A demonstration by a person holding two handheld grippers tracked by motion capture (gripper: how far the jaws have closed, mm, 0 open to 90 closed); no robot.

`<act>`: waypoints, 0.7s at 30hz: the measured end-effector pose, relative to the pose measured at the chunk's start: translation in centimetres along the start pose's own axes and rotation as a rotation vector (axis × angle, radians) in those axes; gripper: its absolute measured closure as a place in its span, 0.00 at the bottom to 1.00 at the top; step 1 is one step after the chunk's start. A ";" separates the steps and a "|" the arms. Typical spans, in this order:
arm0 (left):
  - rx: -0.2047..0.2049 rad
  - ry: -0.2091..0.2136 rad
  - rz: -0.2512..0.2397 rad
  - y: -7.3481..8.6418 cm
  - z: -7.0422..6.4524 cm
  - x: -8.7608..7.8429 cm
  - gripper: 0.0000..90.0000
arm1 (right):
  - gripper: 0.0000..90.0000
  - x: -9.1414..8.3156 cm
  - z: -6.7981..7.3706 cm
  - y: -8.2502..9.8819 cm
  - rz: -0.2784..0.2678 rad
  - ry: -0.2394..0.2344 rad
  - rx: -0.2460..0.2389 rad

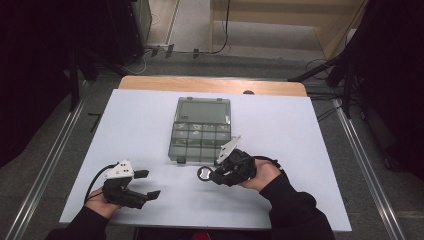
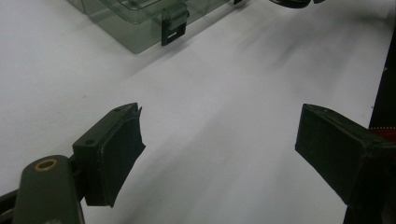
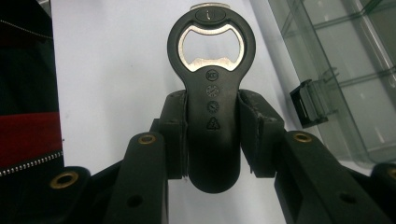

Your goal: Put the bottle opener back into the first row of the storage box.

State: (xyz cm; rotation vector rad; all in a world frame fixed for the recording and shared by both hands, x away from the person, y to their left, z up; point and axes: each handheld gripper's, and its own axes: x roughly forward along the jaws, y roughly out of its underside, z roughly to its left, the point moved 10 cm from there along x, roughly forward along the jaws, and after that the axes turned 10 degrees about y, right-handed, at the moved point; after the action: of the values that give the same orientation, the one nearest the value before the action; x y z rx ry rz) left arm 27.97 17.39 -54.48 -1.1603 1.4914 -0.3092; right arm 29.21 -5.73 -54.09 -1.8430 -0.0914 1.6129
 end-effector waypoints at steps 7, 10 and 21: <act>0.001 0.003 0.000 0.0 0.0 0.0 0.16 | 0.73 0.4 -0.2 -0.5 0.010 -0.033 -0.019; 0.002 0.002 0.003 0.0 0.0 0.0 0.16 | 0.73 0.4 -0.3 -0.5 0.019 -0.037 -0.015; 0.003 0.003 0.007 0.0 0.0 0.1 0.16 | 0.73 -0.4 -1.1 -1.6 0.026 -0.054 -0.039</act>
State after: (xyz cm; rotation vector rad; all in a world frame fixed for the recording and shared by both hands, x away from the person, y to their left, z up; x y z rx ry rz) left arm 27.94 17.34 -54.55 -1.1524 1.4967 -0.3090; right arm 30.73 -5.21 -52.92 -1.8374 -0.1246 1.6898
